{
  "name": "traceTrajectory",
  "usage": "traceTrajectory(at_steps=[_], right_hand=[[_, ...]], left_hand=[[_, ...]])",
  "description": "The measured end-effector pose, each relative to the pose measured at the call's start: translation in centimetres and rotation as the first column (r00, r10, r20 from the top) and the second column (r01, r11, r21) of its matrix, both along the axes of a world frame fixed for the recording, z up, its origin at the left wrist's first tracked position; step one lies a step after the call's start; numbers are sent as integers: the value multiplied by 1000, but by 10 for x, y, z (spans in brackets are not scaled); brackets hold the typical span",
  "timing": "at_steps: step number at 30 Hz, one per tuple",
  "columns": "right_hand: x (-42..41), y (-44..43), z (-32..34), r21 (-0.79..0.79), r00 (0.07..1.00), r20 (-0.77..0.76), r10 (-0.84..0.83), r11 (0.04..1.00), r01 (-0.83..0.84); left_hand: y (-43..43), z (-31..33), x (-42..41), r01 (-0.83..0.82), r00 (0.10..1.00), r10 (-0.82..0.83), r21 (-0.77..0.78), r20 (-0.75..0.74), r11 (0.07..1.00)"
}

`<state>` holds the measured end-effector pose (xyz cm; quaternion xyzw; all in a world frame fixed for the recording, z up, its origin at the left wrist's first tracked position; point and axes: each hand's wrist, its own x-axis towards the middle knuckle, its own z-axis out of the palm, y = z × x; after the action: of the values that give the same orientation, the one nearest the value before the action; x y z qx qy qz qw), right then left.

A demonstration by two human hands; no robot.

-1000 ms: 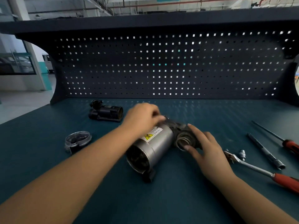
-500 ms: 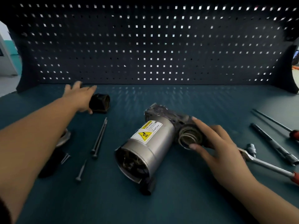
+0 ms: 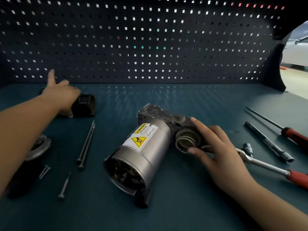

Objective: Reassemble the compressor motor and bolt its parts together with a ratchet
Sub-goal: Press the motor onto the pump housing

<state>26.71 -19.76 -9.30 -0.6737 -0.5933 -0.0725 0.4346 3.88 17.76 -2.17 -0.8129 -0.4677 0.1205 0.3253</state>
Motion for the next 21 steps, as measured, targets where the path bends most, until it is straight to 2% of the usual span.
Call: traceTrajectory(at_steps=[3,5,7,9,12,15,17,19,21], right_hand=[[-1,0,0,2,1000,-4,6,1000,-6],[-1,1,0,2,1000,-13,9,1000,-9],[-1,1,0,10,1000,-10,12,1000,-12],[0,1,0,15,1000,-11,16,1000,-16],[0,1,-1,18,999,-15,29,999,-29],[-1,1,-2,20,999,-26,28,999,-27],[-1,0,-2,11,999,-40,24,1000,-23],[-1,0,-2,16,997,-67,34,999,-33],[-1,0,-2,17,995,-88,47,999,-46]], left_hand=[[-16,4,-9,151,977,-168,129,133,980],[-36,19,-11,218,923,-256,157,287,963],[-68,42,-9,271,834,-296,123,466,955],[-107,65,-7,344,707,-341,121,619,931],[-173,92,-13,422,563,-377,137,735,896],[-241,111,-22,473,503,-350,88,790,877],[-279,119,-23,494,491,-279,0,825,870],[-305,120,-17,486,530,-160,-143,833,862],[-322,116,-9,487,575,-27,-316,818,814]])
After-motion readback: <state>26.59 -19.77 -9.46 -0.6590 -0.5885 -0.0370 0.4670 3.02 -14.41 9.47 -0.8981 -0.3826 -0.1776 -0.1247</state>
